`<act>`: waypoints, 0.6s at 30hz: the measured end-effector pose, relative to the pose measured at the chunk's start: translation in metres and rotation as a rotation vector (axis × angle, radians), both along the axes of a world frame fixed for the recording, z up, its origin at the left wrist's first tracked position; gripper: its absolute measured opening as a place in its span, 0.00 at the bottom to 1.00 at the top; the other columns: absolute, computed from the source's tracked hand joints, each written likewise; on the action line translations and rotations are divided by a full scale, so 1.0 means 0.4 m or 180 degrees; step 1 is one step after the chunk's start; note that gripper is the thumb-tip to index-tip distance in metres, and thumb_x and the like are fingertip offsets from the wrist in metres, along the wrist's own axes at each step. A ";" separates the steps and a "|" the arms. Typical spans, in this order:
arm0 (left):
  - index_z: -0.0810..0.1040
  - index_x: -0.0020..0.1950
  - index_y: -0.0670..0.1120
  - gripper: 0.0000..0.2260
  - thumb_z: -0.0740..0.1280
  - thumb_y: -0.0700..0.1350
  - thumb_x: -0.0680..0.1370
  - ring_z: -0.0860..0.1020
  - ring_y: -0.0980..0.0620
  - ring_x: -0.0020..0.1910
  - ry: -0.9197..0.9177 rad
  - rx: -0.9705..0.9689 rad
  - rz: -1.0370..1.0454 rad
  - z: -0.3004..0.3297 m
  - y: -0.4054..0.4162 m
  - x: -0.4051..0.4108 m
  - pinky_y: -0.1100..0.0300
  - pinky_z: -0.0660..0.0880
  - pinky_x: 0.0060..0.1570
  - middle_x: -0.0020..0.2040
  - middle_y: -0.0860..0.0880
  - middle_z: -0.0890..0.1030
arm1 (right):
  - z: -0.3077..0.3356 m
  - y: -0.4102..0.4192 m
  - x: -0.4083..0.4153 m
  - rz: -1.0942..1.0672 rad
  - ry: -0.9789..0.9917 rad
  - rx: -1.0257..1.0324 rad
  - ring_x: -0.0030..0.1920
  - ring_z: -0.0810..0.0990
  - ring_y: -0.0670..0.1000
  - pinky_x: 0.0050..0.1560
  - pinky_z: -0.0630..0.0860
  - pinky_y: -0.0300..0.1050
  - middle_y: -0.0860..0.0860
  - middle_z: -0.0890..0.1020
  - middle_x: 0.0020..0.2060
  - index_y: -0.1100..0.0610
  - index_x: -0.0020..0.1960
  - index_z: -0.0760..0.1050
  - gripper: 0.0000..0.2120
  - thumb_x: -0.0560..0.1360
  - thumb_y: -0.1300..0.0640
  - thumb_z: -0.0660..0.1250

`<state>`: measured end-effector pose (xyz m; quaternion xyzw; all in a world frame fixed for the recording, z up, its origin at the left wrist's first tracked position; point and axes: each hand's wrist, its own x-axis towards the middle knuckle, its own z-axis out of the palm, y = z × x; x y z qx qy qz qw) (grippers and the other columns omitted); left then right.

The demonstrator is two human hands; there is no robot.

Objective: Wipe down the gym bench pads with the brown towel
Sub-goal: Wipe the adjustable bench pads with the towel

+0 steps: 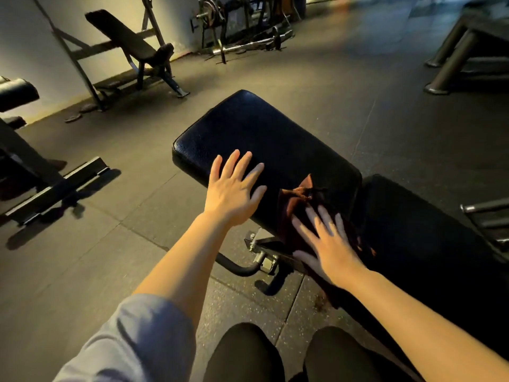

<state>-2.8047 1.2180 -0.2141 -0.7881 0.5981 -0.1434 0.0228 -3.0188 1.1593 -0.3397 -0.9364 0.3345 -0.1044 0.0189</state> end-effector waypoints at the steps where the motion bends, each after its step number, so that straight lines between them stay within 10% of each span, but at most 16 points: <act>1: 0.53 0.80 0.58 0.25 0.45 0.61 0.84 0.42 0.48 0.80 0.0016 -0.0030 -0.0043 -0.001 -0.001 -0.002 0.47 0.31 0.74 0.82 0.50 0.49 | 0.013 -0.010 -0.009 0.0068 0.0132 -0.0011 0.74 0.59 0.62 0.68 0.55 0.64 0.57 0.62 0.74 0.46 0.80 0.38 0.32 0.81 0.35 0.39; 8: 0.73 0.72 0.55 0.24 0.49 0.59 0.82 0.62 0.45 0.77 -0.0095 -0.0739 -0.0386 -0.027 0.000 0.013 0.45 0.45 0.75 0.74 0.49 0.71 | 0.019 -0.006 -0.008 0.0167 -0.0040 0.0006 0.75 0.61 0.65 0.69 0.63 0.71 0.61 0.64 0.73 0.51 0.78 0.56 0.33 0.76 0.38 0.53; 18: 0.78 0.68 0.54 0.21 0.56 0.58 0.80 0.67 0.45 0.74 -0.0308 -0.1160 -0.0238 -0.064 -0.017 0.005 0.44 0.53 0.74 0.71 0.50 0.75 | 0.009 0.012 -0.005 0.0108 -0.0190 0.0160 0.77 0.56 0.62 0.71 0.53 0.65 0.58 0.61 0.75 0.47 0.81 0.46 0.39 0.74 0.37 0.55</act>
